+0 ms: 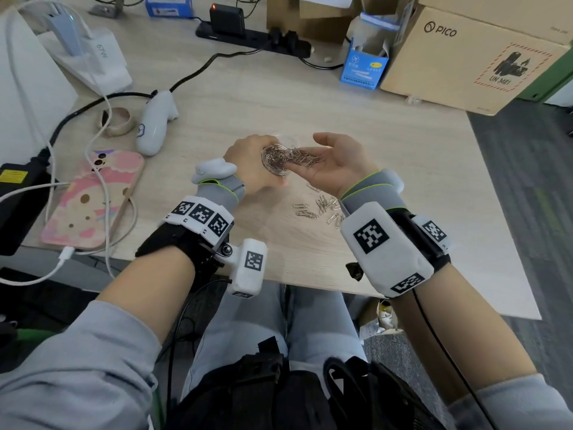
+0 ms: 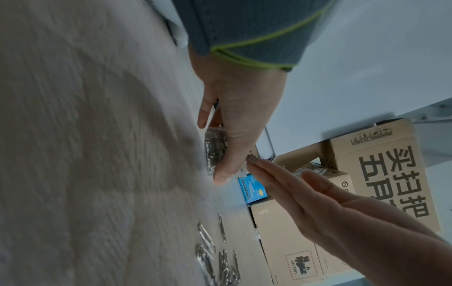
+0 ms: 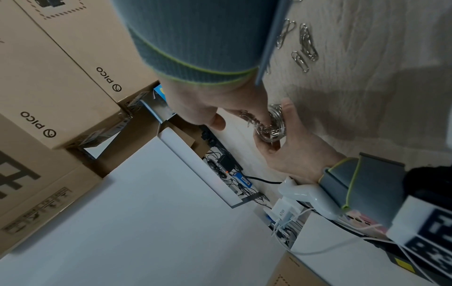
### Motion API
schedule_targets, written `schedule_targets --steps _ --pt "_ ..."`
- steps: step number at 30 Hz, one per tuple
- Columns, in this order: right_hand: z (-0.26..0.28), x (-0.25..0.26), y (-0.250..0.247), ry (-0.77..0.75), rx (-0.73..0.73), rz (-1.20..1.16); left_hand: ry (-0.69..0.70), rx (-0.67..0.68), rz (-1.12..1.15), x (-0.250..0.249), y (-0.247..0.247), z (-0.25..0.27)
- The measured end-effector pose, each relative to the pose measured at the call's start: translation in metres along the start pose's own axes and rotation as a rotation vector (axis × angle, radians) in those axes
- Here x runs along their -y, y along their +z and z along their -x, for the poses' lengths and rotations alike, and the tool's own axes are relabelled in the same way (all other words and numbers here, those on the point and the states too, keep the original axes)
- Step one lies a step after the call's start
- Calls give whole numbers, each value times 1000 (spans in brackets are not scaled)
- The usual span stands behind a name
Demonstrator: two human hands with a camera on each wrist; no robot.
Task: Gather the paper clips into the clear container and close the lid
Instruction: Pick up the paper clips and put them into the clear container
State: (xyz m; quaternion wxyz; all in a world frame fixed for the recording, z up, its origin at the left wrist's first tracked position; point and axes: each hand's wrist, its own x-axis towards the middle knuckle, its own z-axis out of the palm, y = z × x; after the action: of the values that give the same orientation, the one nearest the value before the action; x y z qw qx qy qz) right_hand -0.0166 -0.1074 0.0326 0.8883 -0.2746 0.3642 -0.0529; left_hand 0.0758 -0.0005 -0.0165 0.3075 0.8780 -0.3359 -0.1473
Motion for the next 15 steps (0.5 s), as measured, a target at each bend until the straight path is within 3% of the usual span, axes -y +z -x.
schedule_targets --steps 15 --pt "3 -1 10 -8 56 286 -22 -3 135 13 5 4"
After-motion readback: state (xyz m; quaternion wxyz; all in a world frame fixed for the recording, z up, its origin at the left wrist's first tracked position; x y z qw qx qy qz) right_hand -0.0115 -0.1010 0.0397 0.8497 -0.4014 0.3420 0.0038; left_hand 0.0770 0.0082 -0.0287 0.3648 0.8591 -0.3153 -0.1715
